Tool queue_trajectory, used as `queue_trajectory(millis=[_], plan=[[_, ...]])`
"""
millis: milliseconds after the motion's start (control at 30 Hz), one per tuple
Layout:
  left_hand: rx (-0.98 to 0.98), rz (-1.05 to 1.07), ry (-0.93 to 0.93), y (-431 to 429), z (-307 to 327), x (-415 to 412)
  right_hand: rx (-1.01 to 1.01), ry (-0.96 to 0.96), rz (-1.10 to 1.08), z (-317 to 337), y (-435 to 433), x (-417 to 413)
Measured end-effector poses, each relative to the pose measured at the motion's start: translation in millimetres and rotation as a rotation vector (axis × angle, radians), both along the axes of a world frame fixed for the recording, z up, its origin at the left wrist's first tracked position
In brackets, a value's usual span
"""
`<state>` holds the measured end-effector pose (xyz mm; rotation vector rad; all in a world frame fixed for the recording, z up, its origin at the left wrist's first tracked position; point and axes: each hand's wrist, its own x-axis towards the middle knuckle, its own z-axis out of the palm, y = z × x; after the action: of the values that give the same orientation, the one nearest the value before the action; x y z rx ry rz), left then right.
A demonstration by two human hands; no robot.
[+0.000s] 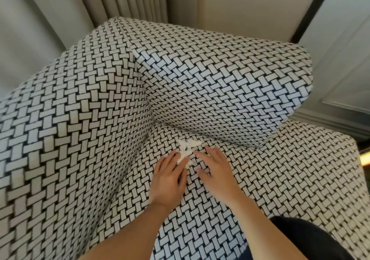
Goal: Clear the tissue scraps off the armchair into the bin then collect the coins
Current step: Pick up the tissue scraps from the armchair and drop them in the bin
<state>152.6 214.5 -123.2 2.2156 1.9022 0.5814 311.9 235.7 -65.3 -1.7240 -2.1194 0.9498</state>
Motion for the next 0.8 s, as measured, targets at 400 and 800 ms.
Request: queue_trajectory(millis=[400, 800], plan=[[0.046, -0.022, -0.02, -1.0, -7.0, -1.9, 0.16, 0.105, -0.091, -30.9, 42.8, -17.4], [0.007, 0.032, -0.108, 2.3, -0.2, -0.1, 0.02, 0.45, -0.213, 8.8, 6.1, 6.9]])
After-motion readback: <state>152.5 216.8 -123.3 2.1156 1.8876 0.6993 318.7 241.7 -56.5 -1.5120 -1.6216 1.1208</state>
